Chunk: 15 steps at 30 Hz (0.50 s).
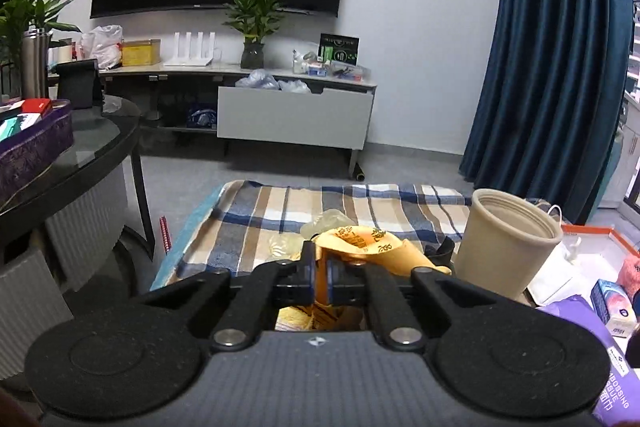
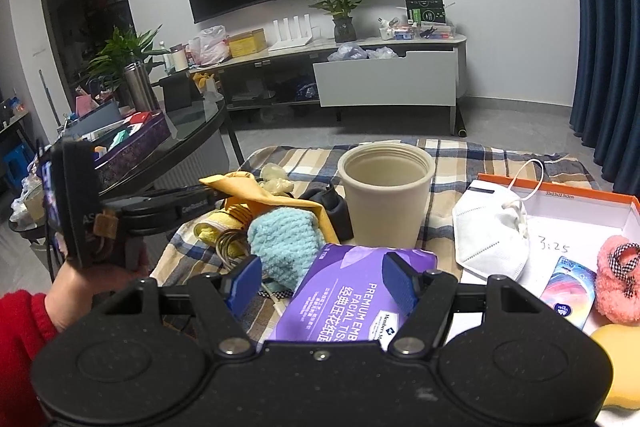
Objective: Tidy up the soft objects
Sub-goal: 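Grasp the yellow cloth with the left gripper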
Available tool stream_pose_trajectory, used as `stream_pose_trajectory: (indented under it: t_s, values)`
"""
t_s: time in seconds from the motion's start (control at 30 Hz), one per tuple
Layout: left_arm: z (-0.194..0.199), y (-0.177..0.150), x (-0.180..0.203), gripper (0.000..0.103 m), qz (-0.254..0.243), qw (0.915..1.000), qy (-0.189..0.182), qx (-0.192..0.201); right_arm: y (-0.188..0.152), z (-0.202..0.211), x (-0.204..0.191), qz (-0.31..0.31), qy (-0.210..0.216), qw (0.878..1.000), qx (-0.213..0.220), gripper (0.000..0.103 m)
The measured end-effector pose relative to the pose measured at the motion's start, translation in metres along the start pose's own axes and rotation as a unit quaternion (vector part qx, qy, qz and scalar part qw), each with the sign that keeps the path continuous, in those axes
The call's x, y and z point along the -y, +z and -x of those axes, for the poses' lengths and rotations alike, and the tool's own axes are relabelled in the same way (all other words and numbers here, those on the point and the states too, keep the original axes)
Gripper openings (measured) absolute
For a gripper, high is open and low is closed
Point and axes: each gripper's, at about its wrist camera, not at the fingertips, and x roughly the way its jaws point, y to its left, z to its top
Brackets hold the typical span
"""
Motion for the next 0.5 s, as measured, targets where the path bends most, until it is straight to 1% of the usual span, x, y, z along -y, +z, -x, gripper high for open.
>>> stream_pose_trajectory:
  t_s: [0.03, 0.07, 0.1, 0.13, 0.17, 0.27, 0.33, 0.4, 0.43, 0.47, 0.5]
  values:
    - [-0.001, 0.001, 0.0, 0.018, 0.0, 1.0, -0.004, -0.001, 0.0, 0.0, -0.001, 0.001, 0.0, 1.0, 0.0, 0.079]
    - [-0.003, 0.002, 0.002, 0.035, -0.003, 1.0, -0.002, -0.005, 0.0, 0.0, -0.001, 0.001, 0.0, 1.0, 0.0, 0.079]
    - [-0.006, 0.002, 0.002, 0.044, -0.007, 1.0, 0.003, -0.005, 0.001, 0.001, -0.001, 0.001, 0.001, 1.0, 0.001, 0.079]
    - [-0.009, 0.002, 0.003, 0.059, -0.01, 0.9999, 0.005, -0.009, 0.001, 0.001, -0.001, 0.002, 0.001, 1.0, 0.001, 0.079]
    - [-0.011, 0.002, 0.003, 0.071, -0.012, 0.9998, 0.004, -0.013, 0.001, 0.001, -0.002, 0.002, 0.001, 1.0, 0.002, 0.079]
    - [-0.014, 0.002, 0.004, 0.081, -0.029, 0.9995, 0.013, -0.003, 0.002, 0.002, -0.002, 0.004, 0.0, 1.0, 0.003, 0.079]
    - [-0.016, 0.003, 0.004, 0.083, -0.037, 0.9993, 0.007, 0.002, 0.002, 0.002, -0.002, 0.004, 0.001, 1.0, 0.003, 0.079]
    - [-0.021, 0.005, 0.005, 0.081, -0.048, 0.9988, 0.005, -0.001, 0.002, 0.002, -0.002, 0.004, 0.001, 1.0, 0.003, 0.079]
    - [-0.024, 0.006, 0.006, 0.076, -0.052, 0.9986, 0.002, -0.003, 0.002, 0.002, -0.002, 0.004, 0.001, 1.0, 0.002, 0.079]
    - [-0.026, 0.006, 0.006, 0.066, -0.053, 0.9986, -0.002, -0.005, 0.002, 0.002, -0.003, 0.005, 0.001, 1.0, 0.002, 0.079]
    - [-0.029, 0.007, 0.006, 0.061, -0.052, 0.9986, -0.008, -0.008, 0.001, 0.001, -0.003, 0.005, 0.0, 1.0, 0.001, 0.079]
